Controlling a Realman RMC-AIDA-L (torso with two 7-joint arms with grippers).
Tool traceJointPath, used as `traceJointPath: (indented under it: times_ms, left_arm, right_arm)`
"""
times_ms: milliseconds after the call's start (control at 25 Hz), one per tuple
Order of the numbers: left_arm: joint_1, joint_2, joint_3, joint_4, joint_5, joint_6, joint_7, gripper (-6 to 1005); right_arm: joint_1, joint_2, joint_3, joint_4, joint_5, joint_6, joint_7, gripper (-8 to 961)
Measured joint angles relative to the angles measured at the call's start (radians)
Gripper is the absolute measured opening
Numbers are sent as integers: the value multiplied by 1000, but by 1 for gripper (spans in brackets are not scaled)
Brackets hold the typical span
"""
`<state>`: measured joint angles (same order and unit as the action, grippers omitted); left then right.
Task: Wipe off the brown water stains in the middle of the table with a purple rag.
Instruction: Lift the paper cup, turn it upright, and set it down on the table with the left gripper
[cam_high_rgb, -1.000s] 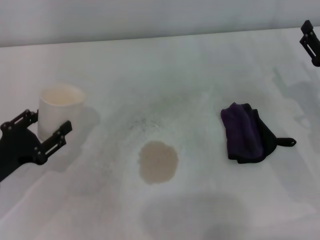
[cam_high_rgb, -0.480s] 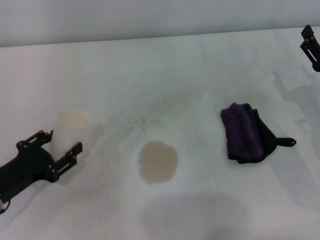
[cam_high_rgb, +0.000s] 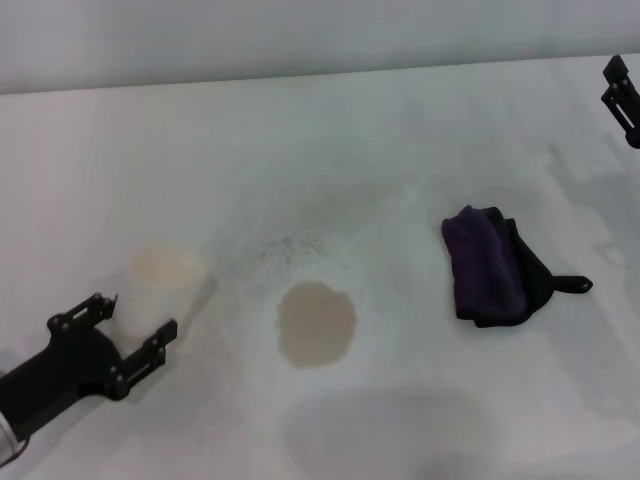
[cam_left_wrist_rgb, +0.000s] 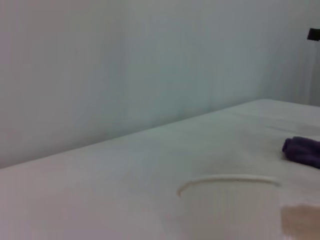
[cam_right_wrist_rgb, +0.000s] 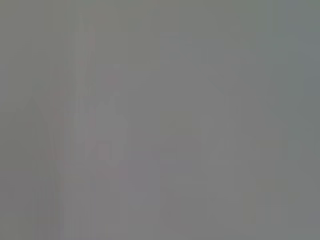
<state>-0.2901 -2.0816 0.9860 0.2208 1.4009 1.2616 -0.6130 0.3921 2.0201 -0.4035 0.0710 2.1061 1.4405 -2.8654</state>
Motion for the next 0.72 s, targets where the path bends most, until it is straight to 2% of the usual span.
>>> traceJointPath:
  times_ms: [360, 720]
  left_arm:
    - [48, -4, 7, -3, -5, 2, 49, 632]
    - [56, -4, 7, -4, -70, 14, 82, 637]
  right_arm:
    - [-2, 0, 0, -3, 0, -4, 0, 854]
    - [0, 0, 0, -8, 0, -6, 0, 853]
